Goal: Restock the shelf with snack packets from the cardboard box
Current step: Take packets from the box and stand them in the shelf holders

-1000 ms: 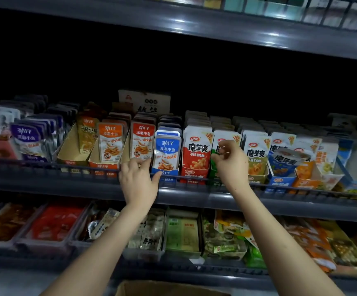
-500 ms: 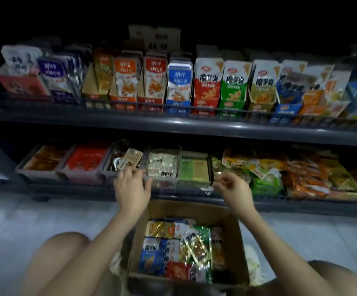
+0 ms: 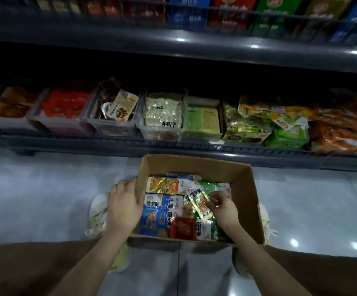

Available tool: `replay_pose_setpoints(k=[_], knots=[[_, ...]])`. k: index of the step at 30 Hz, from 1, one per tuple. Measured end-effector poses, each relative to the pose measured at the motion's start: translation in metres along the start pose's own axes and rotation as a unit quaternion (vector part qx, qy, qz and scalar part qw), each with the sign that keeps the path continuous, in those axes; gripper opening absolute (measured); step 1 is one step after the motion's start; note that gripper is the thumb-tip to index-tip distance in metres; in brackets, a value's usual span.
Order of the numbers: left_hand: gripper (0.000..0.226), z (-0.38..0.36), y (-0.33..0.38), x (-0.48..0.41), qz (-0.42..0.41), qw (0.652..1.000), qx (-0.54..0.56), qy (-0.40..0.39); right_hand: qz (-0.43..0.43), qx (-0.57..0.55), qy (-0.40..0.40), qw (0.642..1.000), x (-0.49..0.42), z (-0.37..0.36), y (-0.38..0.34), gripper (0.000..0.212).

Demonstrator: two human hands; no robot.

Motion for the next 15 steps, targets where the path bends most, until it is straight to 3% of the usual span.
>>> replay_pose_setpoints(k=[9, 15], knots=[[0.069, -0.065, -0.027, 0.005, 0.05, 0.998, 0.026, -0.028, -0.137, -0.037, -0.013, 0.99, -0.063, -0.074, 0.058, 0.038], [0.074, -0.07, -0.031, 0.005, 0.067, 0.997, 0.009, -0.035, -0.169, 0.005, -0.031, 0.985, -0.097, -0.104, 0.072, 0.047]])
Point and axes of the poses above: each hand's wrist, its own x-axis away from the middle knuckle, its own z-axis out of the back of the hand, y = z × x, the point moved 5 cm from there along -x, towards the middle knuckle, and after that the axes turned 14 degrees about x, right-handed, at the moved point
